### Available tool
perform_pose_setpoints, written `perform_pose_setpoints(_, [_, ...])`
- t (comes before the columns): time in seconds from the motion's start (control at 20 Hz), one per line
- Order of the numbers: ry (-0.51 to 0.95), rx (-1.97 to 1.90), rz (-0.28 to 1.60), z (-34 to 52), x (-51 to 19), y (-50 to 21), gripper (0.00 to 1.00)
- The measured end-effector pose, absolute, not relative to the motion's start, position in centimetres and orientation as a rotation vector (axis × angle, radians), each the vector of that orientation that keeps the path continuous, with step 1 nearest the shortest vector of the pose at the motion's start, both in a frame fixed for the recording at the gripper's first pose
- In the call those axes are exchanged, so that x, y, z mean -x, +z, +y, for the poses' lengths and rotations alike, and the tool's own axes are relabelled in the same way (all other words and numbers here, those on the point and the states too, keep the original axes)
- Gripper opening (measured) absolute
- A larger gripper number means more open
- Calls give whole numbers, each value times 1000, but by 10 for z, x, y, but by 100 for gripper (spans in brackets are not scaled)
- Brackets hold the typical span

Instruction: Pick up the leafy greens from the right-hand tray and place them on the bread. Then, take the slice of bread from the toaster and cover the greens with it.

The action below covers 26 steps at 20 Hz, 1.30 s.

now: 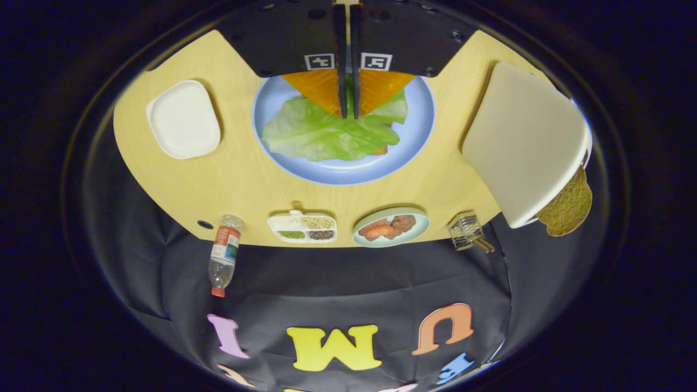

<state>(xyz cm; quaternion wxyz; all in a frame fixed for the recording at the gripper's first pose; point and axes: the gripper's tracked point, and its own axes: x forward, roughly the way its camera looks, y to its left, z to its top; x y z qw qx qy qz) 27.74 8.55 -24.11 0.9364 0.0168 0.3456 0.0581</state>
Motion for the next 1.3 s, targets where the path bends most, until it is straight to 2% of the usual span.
perform_pose_setpoints(0.1, [141, -49, 717, 90, -276, -248, 6])
perform_pose_setpoints(0.15, [140, -49, 715, 90, -274, -248, 13])
perform_pose_setpoints(0.25, [136, -38, 697, 92, -273, -244, 18])
perform_pose_setpoints(0.45, [97, 15, 635, 91, -266, -223, 74])
perform_pose_setpoints(0.5, [93, 19, 619, 93, -264, -216, 85])
perform_pose_setpoints(0.75, [78, 19, 541, 103, -246, -175, 92])
perform_pose_setpoints(1.1, [75, -50, 414, 141, -219, -86, 92])
perform_pose_setpoints(1.3, [126, -59, 355, 180, -209, -38, 93])
